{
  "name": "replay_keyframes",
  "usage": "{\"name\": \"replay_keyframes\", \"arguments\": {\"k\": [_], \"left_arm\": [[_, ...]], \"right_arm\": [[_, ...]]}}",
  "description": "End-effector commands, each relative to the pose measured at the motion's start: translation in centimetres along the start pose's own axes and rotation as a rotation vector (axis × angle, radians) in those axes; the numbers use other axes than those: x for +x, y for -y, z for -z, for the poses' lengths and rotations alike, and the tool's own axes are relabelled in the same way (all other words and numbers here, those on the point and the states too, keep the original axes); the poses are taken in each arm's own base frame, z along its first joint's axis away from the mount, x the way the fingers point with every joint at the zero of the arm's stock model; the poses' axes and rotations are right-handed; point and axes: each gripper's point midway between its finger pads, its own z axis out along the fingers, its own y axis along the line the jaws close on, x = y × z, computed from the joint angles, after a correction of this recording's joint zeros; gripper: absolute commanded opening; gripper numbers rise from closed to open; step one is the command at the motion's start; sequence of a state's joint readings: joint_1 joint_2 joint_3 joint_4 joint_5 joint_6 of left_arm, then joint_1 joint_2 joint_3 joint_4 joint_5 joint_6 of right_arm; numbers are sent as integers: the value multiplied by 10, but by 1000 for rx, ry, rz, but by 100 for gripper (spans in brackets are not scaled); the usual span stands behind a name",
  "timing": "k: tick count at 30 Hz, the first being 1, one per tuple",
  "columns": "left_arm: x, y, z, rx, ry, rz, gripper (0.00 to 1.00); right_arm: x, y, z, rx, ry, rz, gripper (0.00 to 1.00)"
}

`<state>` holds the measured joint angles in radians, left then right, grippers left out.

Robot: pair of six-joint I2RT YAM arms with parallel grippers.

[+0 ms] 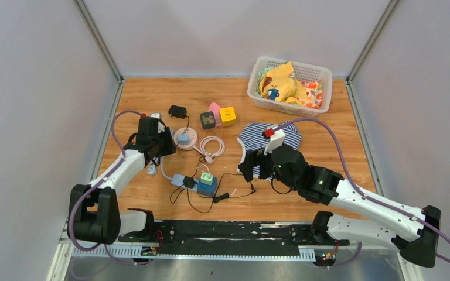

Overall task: Insert the plug
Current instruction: Press the plug into the socket.

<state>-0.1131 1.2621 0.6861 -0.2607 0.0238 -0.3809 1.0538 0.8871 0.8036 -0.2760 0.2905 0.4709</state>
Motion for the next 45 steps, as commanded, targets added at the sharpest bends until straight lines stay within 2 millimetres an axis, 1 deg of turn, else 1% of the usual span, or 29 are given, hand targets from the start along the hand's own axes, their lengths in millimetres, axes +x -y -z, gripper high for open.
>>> {"name": "replay_keyframes", "arguments": {"k": [1,3,6,10,12,14,16,20,23,27,30,31,32,35,36,37,40,42,45], "left_arm": [[-1,4,-18,16,-3,46,44],[1,0,-24,-6,-11,61,42],[-1,-8,-32,-53,6,87,41],[-2,-17,-38,-106,14,95,44],[-5,-28,-39,-169,35,100,42],[-11,-35,-40,-202,79,106,40],[-16,-39,-42,-223,110,117,40],[-24,-36,-46,-218,138,146,41],[-27,-38,-49,-234,147,163,41],[-25,-47,-52,-286,136,188,42],[-26,-51,-54,-303,122,228,43],[-27,-51,-54,-300,113,237,43],[-27,-49,-55,-289,103,243,43],[-27,-38,-58,-229,80,269,44],[-27,-35,-57,-215,78,280,45],[-28,-33,-56,-204,82,289,45],[-33,-33,-48,-199,109,314,49],[-35,-37,-44,-216,121,323,52],[-31,-45,-45,-245,101,336,52]], "right_arm": [[-2,-3,2,-14,24,-4,96],[-3,-3,1,-11,28,-4,96],[-8,-5,-3,-12,43,-7,96],[-17,-20,-15,-45,39,2,95],[-22,-25,-21,-50,35,6,95],[-30,-33,-29,-70,51,32,95],[-42,-40,-38,-94,73,103,95],[-63,-45,-63,-109,70,280,93],[-69,-50,-90,-151,54,404,91],[-64,-59,-127,-212,3,540,87],[-60,-65,-154,-237,-37,574,85],[-57,-66,-164,-233,-55,574,84],[-62,-70,-173,-236,-55,573,83],[-56,-76,-200,-264,-81,603,81],[-54,-77,-208,-272,-90,617,79],[-46,-74,-220,-277,-118,627,76],[-42,-76,-241,-335,-148,637,67],[-36,-81,-252,-398,-161,654,66],[-25,-85,-267,-447,-182,693,66]]}}
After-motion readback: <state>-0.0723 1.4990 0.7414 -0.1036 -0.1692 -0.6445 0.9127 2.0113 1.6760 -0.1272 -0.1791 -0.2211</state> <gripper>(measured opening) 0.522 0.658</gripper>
